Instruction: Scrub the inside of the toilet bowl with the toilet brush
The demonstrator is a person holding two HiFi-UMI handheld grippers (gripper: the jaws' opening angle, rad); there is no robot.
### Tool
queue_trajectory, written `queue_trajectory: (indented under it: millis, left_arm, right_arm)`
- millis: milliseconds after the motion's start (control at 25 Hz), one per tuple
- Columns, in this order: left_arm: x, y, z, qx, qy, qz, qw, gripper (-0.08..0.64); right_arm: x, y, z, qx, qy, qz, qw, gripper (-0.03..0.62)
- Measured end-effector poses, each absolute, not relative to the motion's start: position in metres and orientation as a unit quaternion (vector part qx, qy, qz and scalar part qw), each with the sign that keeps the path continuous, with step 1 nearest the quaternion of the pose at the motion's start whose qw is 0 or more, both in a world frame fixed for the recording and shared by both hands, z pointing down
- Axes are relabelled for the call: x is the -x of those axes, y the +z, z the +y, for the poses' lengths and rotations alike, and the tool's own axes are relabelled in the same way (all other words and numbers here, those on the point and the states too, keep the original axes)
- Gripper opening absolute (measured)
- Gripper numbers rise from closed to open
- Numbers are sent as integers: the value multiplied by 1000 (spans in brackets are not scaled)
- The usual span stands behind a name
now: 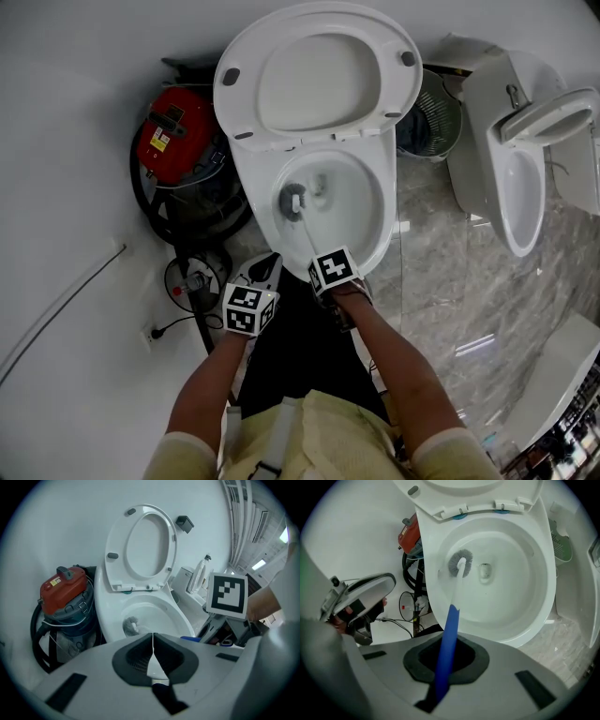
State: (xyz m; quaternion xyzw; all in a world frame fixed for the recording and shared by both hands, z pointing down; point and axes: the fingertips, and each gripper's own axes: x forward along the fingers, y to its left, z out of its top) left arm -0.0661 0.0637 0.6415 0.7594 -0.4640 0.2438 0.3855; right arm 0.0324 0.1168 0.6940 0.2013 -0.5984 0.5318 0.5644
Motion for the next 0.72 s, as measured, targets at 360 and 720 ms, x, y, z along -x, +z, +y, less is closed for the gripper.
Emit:
queue_trajectory:
  millis: [360,720]
  left_arm:
    - [62,639,58,-762,239,-463,385,15]
    - [64,636,46,-764,239,-465,379,15]
  right_arm:
    - [-32,693,98,-226,542,-604,539,15]
    - [-50,685,86,-238,484,-625,564,15]
